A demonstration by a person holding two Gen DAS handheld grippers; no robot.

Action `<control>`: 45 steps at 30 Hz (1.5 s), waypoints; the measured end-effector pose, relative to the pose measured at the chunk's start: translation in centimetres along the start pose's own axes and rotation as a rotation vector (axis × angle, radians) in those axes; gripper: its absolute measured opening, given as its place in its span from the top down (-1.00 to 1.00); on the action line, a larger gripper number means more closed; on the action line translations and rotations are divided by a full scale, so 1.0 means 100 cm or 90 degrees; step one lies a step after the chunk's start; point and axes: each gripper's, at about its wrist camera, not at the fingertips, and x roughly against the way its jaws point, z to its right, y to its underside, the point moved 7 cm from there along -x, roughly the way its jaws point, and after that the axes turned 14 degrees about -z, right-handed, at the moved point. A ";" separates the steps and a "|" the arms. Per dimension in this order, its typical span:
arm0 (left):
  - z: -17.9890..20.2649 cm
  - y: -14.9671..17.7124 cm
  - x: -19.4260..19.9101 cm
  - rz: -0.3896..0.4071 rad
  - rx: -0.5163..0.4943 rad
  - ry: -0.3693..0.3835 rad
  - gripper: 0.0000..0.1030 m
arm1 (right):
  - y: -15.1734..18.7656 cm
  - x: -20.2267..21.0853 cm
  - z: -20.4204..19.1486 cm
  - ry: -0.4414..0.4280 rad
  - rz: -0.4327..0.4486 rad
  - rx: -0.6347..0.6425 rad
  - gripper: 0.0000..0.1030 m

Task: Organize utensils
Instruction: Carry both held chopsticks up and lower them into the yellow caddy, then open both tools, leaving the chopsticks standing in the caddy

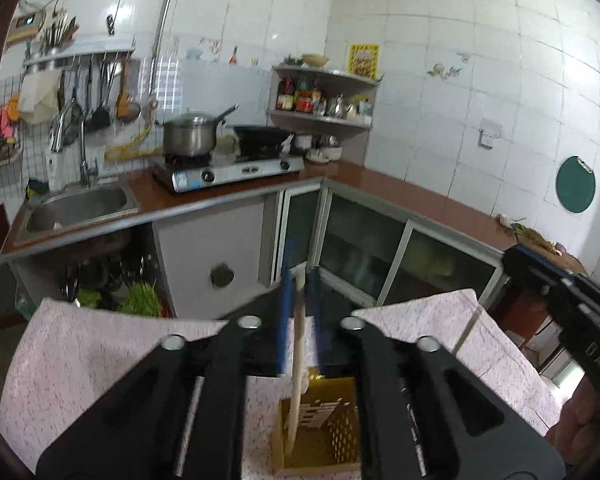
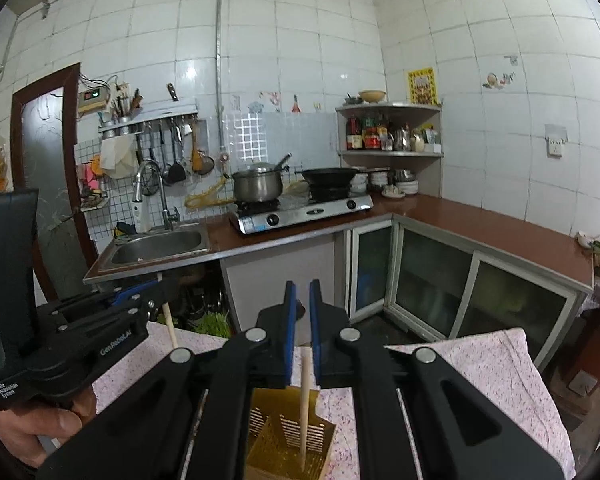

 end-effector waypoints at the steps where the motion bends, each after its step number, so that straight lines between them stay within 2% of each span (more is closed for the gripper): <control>1: -0.004 0.002 -0.003 -0.007 0.007 -0.004 0.57 | 0.000 0.000 0.003 0.005 0.000 -0.006 0.86; 6: -0.021 0.007 -0.005 -0.020 0.029 -0.026 0.43 | -0.003 0.005 0.011 0.020 0.003 -0.016 0.85; 14: -0.042 0.019 0.016 -0.013 0.039 -0.048 0.40 | 0.002 0.029 0.023 0.036 0.010 -0.018 0.85; 16: -0.049 0.026 0.026 -0.011 0.043 -0.050 0.36 | 0.008 0.038 0.028 0.044 0.007 -0.016 0.71; 18: -0.055 0.034 0.037 -0.012 0.045 -0.054 0.36 | 0.015 0.049 0.034 0.052 0.008 -0.022 0.25; 22: -0.061 0.054 0.068 -0.012 0.042 -0.069 0.27 | 0.034 0.070 0.045 0.067 0.003 -0.032 0.21; 24: -0.063 0.066 0.082 -0.009 0.040 -0.072 0.18 | 0.046 0.081 0.049 0.071 0.001 -0.036 0.11; 26: -0.063 0.080 0.098 -0.007 0.036 -0.072 0.09 | 0.063 0.092 0.051 0.077 -0.007 -0.035 0.08; 28: -0.064 0.097 0.114 -0.003 0.040 -0.070 -0.01 | 0.084 0.104 0.053 0.084 -0.017 -0.033 -0.04; 33: -0.065 0.150 0.147 0.000 0.035 -0.087 -0.02 | 0.141 0.128 0.064 0.094 -0.051 -0.056 -0.10; 38: -0.065 0.206 0.164 -0.008 0.034 -0.108 -0.03 | 0.205 0.138 0.071 0.086 -0.101 -0.088 -0.11; 45: -0.070 0.304 0.156 -0.108 0.052 -0.101 -0.03 | 0.295 0.139 0.068 0.080 -0.186 -0.109 -0.11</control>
